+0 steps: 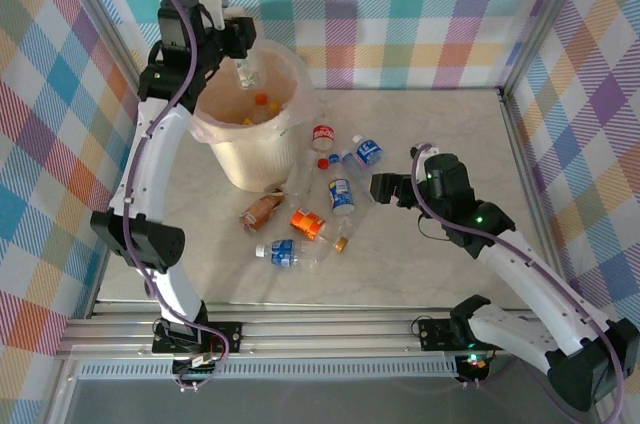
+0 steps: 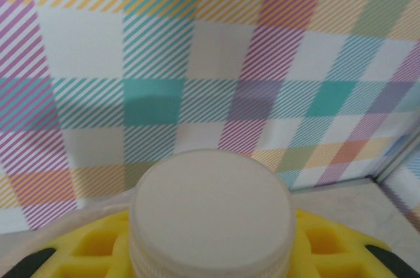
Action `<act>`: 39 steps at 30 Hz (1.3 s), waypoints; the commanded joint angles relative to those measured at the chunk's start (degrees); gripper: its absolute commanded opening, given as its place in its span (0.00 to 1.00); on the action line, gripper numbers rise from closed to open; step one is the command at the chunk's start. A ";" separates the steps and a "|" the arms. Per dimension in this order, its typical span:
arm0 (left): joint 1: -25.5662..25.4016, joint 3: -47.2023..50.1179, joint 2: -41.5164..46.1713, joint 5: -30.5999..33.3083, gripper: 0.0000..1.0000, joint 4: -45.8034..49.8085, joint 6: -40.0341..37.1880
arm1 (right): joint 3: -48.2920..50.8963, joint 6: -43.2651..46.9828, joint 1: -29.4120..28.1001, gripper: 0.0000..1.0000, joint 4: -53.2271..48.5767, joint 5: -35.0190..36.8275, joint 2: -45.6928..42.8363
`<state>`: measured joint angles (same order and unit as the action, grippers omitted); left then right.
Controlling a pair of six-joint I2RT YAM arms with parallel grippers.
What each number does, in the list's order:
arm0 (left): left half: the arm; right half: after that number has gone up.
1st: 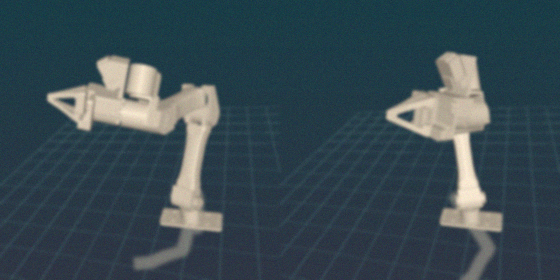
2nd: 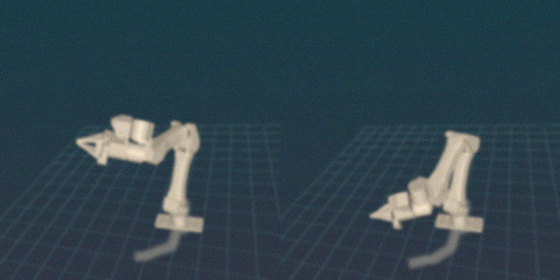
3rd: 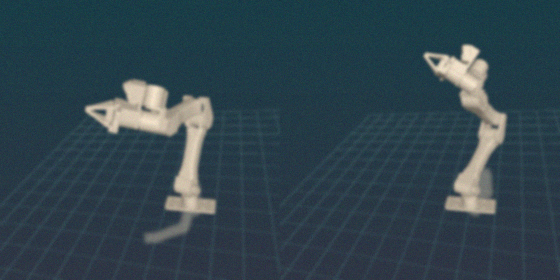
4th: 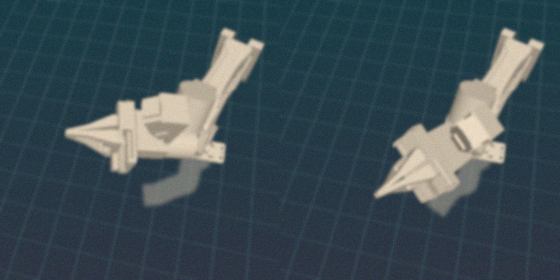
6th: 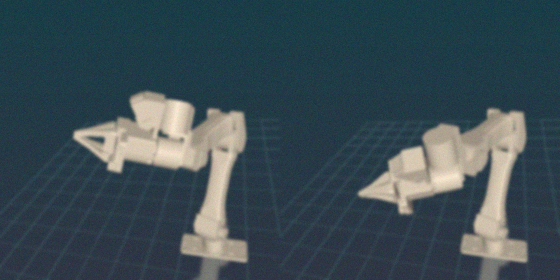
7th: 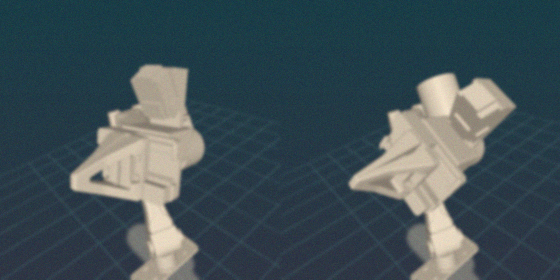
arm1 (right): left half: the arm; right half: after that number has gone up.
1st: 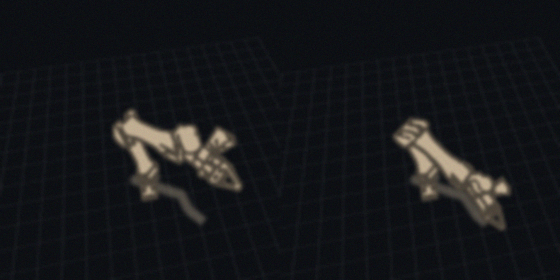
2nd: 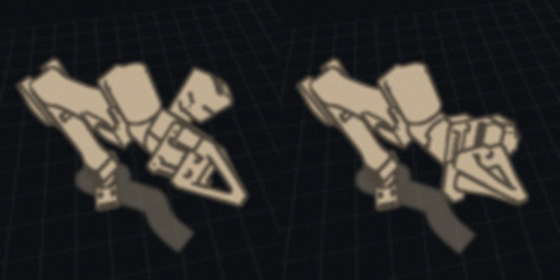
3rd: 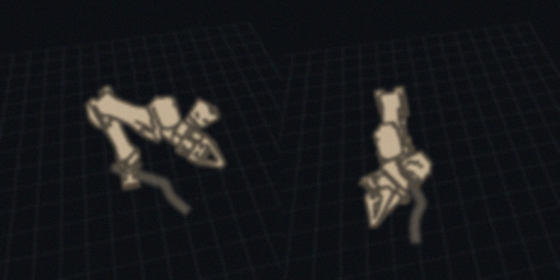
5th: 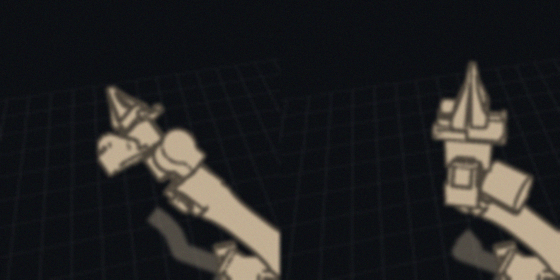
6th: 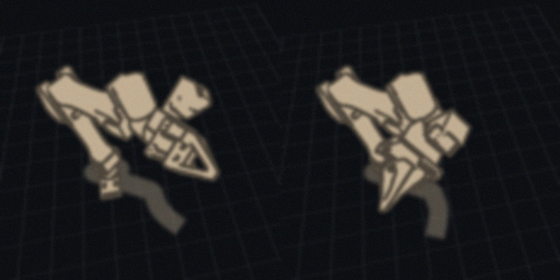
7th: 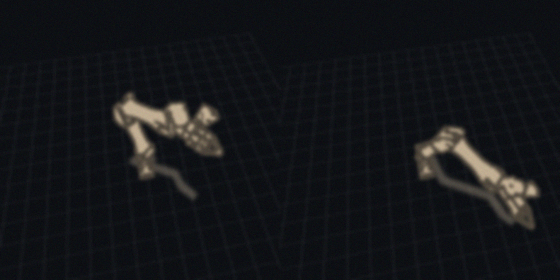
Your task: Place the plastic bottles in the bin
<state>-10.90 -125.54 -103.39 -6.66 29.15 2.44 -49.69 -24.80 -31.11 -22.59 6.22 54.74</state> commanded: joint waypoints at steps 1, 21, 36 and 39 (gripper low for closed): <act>2.39 -4.59 -2.34 -2.19 0.13 5.69 -1.83 | -2.54 -2.47 -0.18 1.00 -2.28 1.97 1.14; 5.60 -10.19 -15.10 -9.48 0.17 17.44 -3.68 | -8.20 -4.04 -0.18 1.00 -8.47 -1.28 12.61; 5.62 -7.02 -19.40 -10.66 0.26 18.70 -2.79 | -8.89 -5.95 -0.26 0.92 -6.42 -8.20 22.17; 5.62 -6.07 -19.74 -10.75 0.31 18.42 -2.70 | -8.90 -6.22 -0.66 0.89 -5.55 -9.31 23.91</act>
<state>-5.69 -132.40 -122.43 -16.05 46.57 -0.86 -57.58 -29.80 -31.18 -29.36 -0.45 77.23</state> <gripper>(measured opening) 0.378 0.901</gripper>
